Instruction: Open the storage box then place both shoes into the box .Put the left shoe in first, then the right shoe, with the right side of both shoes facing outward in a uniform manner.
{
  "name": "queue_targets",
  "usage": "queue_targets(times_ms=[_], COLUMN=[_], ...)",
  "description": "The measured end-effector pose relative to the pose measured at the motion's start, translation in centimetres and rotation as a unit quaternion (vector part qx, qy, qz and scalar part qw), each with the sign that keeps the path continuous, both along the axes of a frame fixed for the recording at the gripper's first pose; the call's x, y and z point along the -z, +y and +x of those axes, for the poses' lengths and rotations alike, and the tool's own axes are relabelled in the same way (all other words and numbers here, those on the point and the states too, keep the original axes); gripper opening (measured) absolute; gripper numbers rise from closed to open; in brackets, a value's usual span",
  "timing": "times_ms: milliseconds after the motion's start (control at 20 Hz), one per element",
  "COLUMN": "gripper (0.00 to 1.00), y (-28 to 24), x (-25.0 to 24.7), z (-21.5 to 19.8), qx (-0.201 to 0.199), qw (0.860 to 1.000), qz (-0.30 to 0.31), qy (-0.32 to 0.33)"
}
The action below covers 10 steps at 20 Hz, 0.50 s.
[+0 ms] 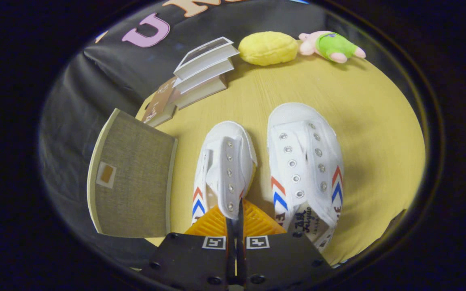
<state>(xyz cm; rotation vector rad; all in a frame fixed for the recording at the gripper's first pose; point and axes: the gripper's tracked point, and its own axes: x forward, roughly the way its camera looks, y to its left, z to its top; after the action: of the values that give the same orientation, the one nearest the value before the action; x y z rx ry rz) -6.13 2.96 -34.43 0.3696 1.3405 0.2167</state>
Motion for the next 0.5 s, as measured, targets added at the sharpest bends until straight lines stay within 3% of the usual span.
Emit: queue_targets(times_ms=[500], gripper=[0.05], y=[3.7], x=[-9.9], z=[2.8], qx=[0.075], qw=[0.995], qz=[0.05], qy=[-0.032])
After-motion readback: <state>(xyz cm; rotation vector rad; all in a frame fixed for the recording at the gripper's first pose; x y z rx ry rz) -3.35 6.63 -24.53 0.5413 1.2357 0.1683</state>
